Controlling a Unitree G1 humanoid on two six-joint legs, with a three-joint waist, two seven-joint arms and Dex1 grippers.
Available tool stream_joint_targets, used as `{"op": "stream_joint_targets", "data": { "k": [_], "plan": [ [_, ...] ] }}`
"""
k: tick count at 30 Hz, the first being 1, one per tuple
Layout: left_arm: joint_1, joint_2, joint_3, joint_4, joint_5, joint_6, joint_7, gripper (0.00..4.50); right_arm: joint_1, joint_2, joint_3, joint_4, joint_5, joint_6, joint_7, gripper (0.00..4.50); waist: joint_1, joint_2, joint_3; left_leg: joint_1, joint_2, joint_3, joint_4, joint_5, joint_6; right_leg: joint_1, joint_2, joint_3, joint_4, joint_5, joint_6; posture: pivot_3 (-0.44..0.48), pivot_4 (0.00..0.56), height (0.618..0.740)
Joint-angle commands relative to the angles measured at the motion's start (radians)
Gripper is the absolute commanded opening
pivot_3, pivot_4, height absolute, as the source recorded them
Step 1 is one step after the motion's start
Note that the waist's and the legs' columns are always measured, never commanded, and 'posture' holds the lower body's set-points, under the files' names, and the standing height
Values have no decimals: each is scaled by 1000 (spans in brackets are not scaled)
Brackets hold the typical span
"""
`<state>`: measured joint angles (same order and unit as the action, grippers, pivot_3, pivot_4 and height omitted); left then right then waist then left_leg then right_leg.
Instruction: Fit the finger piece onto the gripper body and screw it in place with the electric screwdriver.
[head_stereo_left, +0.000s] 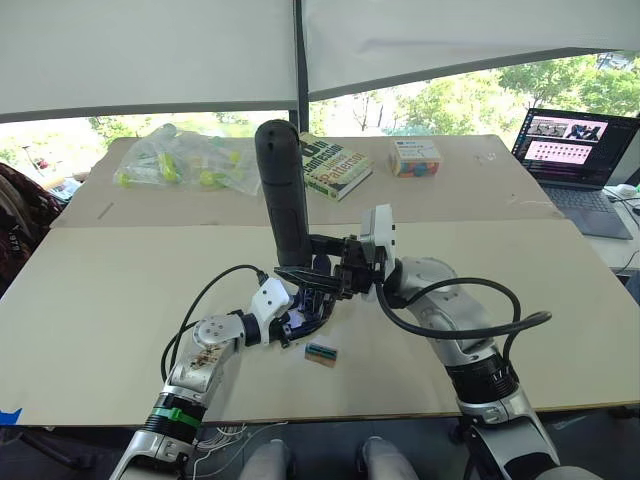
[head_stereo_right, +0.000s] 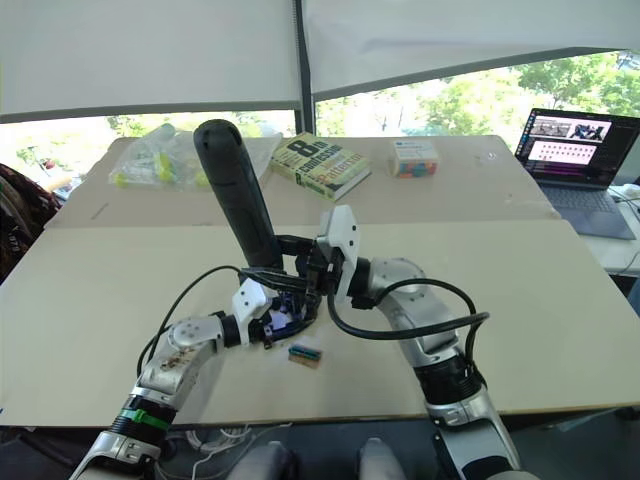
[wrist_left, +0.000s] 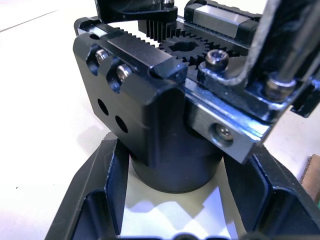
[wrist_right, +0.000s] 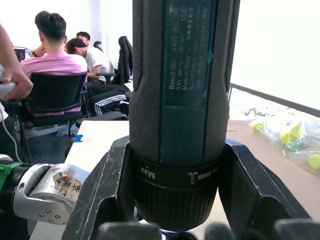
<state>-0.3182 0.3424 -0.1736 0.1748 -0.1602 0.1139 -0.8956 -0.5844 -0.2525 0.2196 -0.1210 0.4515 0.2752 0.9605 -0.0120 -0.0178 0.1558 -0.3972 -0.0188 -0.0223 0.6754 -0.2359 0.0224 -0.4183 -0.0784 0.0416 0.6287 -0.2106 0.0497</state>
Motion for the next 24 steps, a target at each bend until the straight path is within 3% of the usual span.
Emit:
{"op": "stream_joint_targets", "data": {
  "k": [1,10,20,24],
  "plan": [
    [19,-9,-31,14,-3,25,-19,2272,4,-22,0,29,-4,20,24,1913,0,0,0,0,0,0,0,0,0,0,0,0,0,0,0,0,150,740],
    [23,-4,-28,31,11,12,-4,2272,-124,14,-147,-60,200,25,68,1913,1,0,1,-4,0,0,0,0,0,-3,0,0,0,0,0,0,150,740],
    [31,-17,-11,52,2,-2,19,2272,-114,-18,-169,-144,309,94,114,1913,2,0,1,-3,0,0,0,0,0,-3,-1,0,0,0,0,0,150,740],
    [37,-16,9,47,-4,-6,27,4088,-118,-54,-197,-176,353,127,108,1913,2,0,1,-3,0,0,0,0,0,-3,-1,0,0,0,0,0,150,740]
  ]
}}
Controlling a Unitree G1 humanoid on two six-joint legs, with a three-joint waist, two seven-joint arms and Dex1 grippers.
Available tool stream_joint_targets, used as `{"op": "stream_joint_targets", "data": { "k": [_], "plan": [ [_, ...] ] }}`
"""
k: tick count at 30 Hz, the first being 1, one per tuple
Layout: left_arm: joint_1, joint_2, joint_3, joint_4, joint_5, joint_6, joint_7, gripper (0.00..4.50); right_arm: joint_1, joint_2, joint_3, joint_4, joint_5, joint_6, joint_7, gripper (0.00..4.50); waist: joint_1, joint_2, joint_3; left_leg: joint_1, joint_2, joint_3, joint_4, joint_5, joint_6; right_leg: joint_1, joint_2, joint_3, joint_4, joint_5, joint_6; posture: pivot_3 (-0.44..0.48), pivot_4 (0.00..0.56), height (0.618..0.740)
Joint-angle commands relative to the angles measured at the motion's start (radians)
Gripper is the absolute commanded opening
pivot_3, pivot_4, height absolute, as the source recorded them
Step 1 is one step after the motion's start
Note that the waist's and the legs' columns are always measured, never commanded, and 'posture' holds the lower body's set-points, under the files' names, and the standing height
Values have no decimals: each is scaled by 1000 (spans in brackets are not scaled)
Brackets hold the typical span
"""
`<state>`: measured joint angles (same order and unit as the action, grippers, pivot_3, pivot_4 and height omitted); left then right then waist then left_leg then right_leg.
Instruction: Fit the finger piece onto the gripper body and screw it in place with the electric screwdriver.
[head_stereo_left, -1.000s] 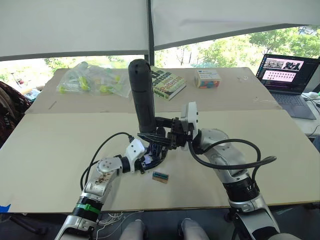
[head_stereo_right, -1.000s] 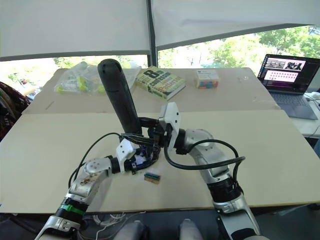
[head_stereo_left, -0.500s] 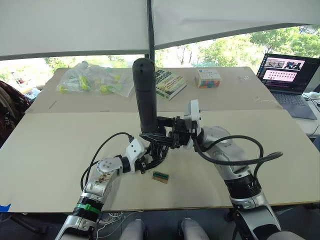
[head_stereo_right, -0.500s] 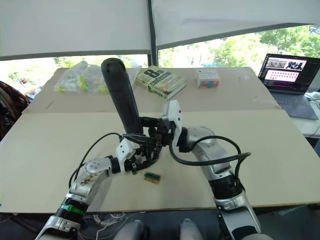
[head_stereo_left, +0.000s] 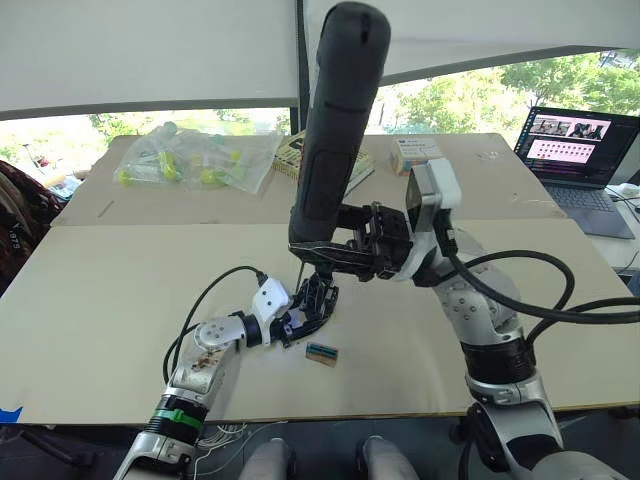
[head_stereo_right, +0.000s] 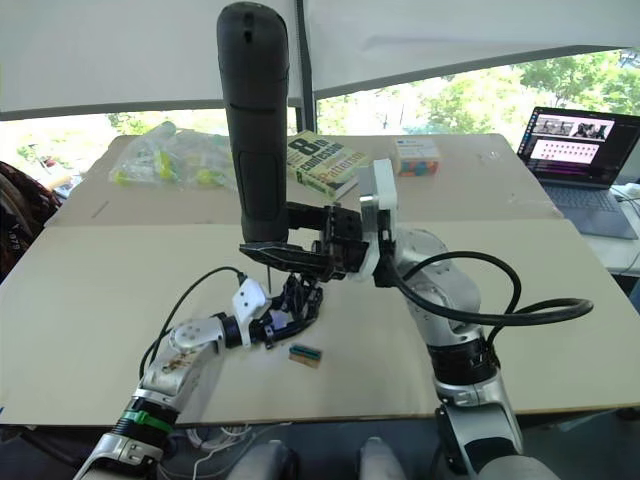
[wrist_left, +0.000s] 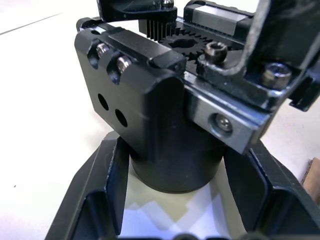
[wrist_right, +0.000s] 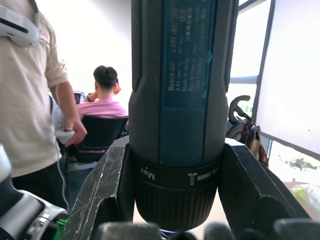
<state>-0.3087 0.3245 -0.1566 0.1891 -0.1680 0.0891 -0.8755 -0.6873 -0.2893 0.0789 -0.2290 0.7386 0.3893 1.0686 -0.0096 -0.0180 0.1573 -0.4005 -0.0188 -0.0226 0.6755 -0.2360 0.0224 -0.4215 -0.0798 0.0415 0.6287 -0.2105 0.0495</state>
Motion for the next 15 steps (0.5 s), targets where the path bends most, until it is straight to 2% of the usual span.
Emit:
{"op": "stream_joint_targets", "data": {
  "k": [1,7,12,15],
  "plan": [
    [29,5,-7,31,5,17,5,4464,-16,-26,-63,-74,75,20,0,1913,-1,0,0,0,0,0,0,0,0,0,0,0,0,0,0,0,150,740],
    [126,101,90,-85,-68,27,-36,4464,-11,-154,-162,-145,171,105,-21,1913,-19,0,0,0,1,0,-2,0,0,-2,0,1,-1,0,-1,0,150,740],
    [237,226,227,-173,-231,-3,-185,4464,11,-300,-268,-136,231,183,-37,1913,-30,0,2,1,5,0,-9,0,0,-4,-3,1,-1,-2,-5,0,150,740],
    [272,303,337,-200,-292,-52,-248,4464,35,-459,-338,-63,248,287,-12,1913,-24,0,7,1,5,0,-10,0,0,-5,-4,-1,-1,-3,-6,0,150,740]
  ]
}}
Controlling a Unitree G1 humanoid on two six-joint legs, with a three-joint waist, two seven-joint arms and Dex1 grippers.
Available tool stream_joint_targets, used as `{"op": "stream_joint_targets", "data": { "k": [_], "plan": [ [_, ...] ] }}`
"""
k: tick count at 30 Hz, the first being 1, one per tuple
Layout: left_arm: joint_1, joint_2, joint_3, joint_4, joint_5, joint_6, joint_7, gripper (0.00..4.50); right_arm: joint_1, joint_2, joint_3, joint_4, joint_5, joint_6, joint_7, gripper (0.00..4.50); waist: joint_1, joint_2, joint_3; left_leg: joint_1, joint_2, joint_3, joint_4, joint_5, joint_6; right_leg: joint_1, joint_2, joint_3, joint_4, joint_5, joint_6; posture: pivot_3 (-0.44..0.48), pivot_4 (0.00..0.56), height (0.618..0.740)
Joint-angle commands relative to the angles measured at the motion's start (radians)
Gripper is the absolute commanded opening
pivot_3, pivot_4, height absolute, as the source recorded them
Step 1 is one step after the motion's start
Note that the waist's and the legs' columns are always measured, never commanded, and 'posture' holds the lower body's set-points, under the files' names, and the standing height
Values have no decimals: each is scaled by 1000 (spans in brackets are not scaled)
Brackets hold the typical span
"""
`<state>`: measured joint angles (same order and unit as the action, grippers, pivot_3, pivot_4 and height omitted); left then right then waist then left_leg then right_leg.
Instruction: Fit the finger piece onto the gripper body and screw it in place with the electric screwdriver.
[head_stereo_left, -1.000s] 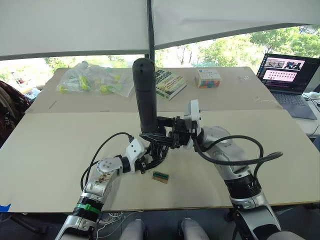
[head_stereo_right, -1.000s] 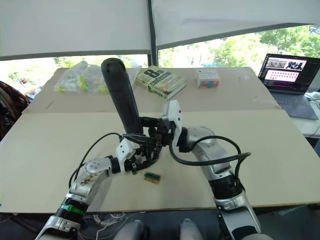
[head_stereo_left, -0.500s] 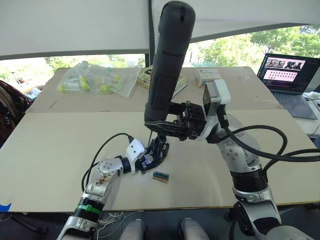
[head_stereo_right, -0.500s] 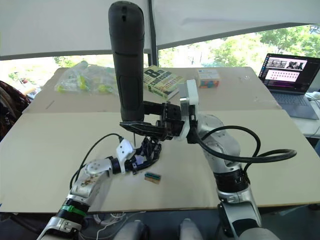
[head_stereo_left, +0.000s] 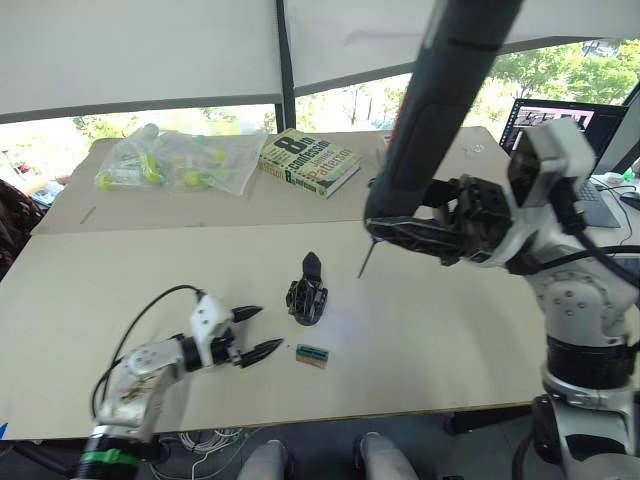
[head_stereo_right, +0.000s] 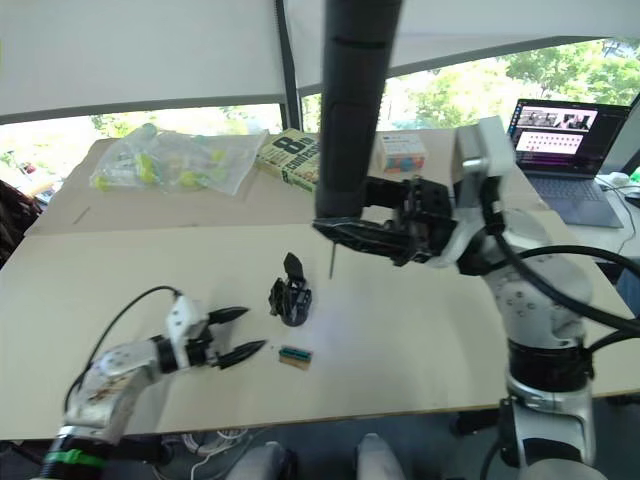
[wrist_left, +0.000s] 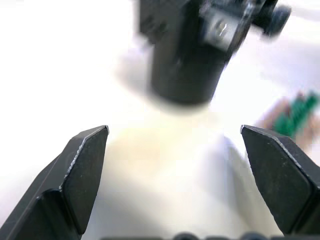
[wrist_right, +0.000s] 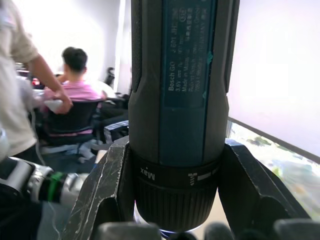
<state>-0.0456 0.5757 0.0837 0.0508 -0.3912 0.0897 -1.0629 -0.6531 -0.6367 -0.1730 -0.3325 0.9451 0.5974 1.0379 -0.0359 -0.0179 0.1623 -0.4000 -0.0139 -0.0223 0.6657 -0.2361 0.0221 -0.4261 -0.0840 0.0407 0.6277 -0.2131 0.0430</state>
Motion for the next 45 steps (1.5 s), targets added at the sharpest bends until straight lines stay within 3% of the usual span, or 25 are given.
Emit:
{"op": "stream_joint_targets", "data": {
  "k": [1,6,10,17,22,28,30,35,40,45],
  "plan": [
    [13,74,120,-68,-79,-59,-72,4464,9,-162,-101,69,43,109,34,1913,9,-2,4,0,0,0,0,0,0,0,-1,0,0,0,0,0,150,740],
    [28,165,197,-123,-188,-6,-176,4464,45,-439,-18,227,-92,228,114,1913,27,-2,5,-5,-4,1,0,0,0,-1,-9,-3,-6,-1,0,0,150,740],
    [38,244,224,-170,-292,103,-271,4464,-50,-595,232,382,-297,443,89,1913,22,-1,5,-9,-4,4,0,-2,3,-2,-9,-2,-14,1,5,0,150,740],
    [87,266,202,-260,-299,183,-267,4464,-218,-575,601,509,-553,594,148,1913,13,4,9,-23,-5,9,-2,-2,3,-20,-4,0,-11,3,7,0,150,740],
    [107,240,220,-299,-272,165,-206,4464,-281,-479,672,686,-662,533,153,1913,20,4,9,-25,-6,16,-1,-2,3,-28,-5,0,-5,3,7,0,150,740],
    [125,246,255,-280,-234,127,-166,4464,-305,-422,685,813,-749,452,202,1913,22,4,10,-25,-6,17,6,-1,3,-27,-5,0,2,3,7,0,150,740],
    [130,244,266,-266,-234,123,-164,4500,-306,-416,684,824,-767,425,227,2964,22,4,10,-25,-6,17,9,-1,3,-27,-4,0,3,3,7,0,150,740],
    [114,243,295,-204,-207,97,-134,4500,-305,-422,633,844,-787,372,243,4452,20,4,10,-23,-5,18,11,-2,3,-25,-3,0,3,4,7,0,150,740],
    [109,262,338,-93,-132,21,-101,4500,-219,-496,479,709,-722,244,292,4452,21,4,10,-23,-5,18,11,-2,3,-25,-3,0,4,4,7,0,150,740],
    [151,291,377,20,-49,-136,-138,4500,20,-474,141,540,-514,-153,479,4452,22,4,9,-22,-4,18,11,-2,4,-22,-3,0,2,4,7,0,150,740]
  ]
}}
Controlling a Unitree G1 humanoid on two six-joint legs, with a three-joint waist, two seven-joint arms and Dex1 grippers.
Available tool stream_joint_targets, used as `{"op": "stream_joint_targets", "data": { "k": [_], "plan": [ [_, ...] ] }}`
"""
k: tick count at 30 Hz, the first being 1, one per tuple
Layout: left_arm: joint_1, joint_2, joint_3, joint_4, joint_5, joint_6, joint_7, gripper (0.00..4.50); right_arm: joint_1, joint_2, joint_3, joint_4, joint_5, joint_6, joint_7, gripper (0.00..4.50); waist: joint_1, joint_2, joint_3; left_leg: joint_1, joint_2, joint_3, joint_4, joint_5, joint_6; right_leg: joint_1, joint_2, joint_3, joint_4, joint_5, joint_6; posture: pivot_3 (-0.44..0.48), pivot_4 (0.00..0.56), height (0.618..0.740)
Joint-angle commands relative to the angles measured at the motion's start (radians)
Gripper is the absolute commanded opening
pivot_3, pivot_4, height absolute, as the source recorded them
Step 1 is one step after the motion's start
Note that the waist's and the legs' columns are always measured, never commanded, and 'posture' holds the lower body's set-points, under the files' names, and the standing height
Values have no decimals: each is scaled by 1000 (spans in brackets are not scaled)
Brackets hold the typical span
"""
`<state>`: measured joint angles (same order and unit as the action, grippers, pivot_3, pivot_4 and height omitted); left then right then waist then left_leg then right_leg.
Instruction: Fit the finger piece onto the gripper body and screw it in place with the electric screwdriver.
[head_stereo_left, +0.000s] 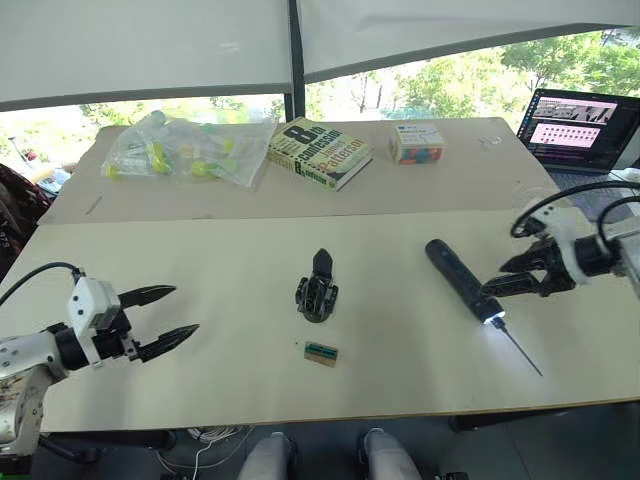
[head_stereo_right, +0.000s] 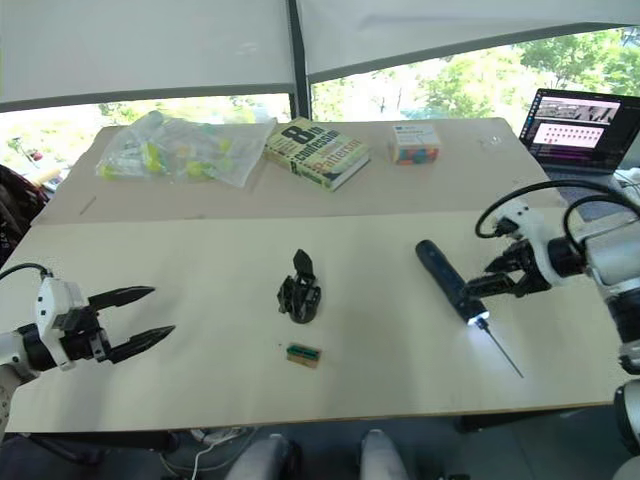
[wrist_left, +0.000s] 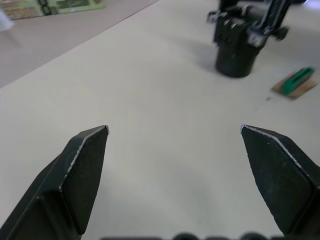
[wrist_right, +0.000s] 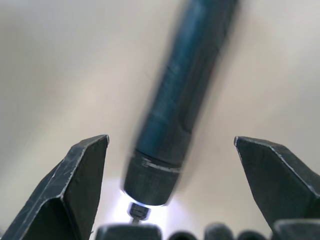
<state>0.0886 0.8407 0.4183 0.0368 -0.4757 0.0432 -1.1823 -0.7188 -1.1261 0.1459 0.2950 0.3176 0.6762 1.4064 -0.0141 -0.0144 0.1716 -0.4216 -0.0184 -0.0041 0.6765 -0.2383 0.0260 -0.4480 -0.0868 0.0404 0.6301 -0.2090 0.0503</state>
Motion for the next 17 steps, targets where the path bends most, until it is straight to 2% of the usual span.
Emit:
{"op": "stream_joint_targets", "data": {
  "k": [1,4,7,11,17],
  "plan": [
    [20,28,45,48,45,-110,-19,4500,122,35,-216,-105,126,-306,125,4452,0,0,0,2,0,0,0,0,0,3,0,0,-1,0,0,0,150,740],
    [35,24,51,68,70,-158,-8,4500,205,136,-284,-168,156,-524,146,4452,-4,-2,0,12,1,0,0,-1,2,12,0,0,-2,0,1,0,150,740],
    [49,12,44,60,81,-181,7,4500,287,204,-294,-230,202,-669,204,4452,-3,-3,0,18,2,0,0,-1,1,18,0,0,-2,0,1,0,150,740],
    [65,2,40,49,91,-195,30,4500,340,268,-288,-250,201,-752,191,4452,-1,-3,0,21,1,0,0,-1,1,22,-1,0,-2,0,1,0,150,740],
    [87,-5,56,40,88,-214,53,4500,335,280,-272,-211,190,-804,186,4452,0,-3,0,23,1,0,0,-1,1,23,-2,0,-2,0,1,0,150,740]
  ]
}}
